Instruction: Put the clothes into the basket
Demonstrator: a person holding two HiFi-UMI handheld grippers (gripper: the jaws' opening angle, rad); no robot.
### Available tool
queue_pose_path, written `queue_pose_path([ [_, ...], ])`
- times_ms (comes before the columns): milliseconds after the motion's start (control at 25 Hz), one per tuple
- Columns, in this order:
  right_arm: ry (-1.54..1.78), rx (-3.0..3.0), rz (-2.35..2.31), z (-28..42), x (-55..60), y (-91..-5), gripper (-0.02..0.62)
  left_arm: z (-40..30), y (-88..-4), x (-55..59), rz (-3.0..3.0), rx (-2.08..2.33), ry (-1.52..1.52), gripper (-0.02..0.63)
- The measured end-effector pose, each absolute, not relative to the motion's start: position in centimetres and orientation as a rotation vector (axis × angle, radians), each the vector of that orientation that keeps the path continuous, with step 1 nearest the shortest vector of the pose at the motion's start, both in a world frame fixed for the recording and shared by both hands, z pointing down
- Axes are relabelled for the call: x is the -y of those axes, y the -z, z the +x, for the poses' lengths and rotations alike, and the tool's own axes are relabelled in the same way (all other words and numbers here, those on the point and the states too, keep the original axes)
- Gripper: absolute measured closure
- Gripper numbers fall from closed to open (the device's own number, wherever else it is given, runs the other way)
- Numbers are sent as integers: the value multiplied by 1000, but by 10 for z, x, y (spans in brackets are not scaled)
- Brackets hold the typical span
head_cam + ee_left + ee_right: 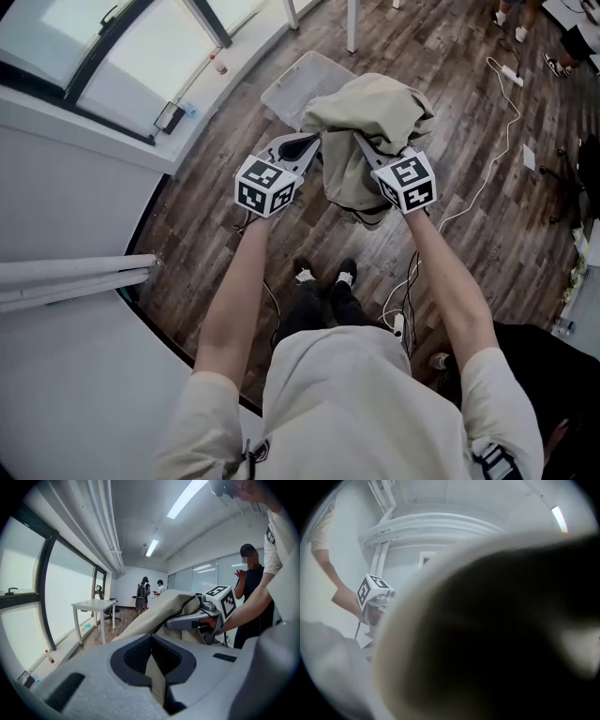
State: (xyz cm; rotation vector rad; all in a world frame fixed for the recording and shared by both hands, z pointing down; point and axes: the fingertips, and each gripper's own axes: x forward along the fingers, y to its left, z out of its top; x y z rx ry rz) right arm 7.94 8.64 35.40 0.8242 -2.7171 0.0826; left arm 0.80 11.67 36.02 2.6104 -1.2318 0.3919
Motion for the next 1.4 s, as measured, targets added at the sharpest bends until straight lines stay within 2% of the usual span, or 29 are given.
queue_pose_path([
  [440,-65,2685,876,43,-22,-354,543,-15,-374,-44,2648,1123,-342,592],
  [880,-92,2633,1047,-21,60,-356,543,-85,-390,36,2685,964,-359,592],
  [1400,-82,2624,1086,-27,109,-360,543,-90,-385,86,2712,961,-336,593],
])
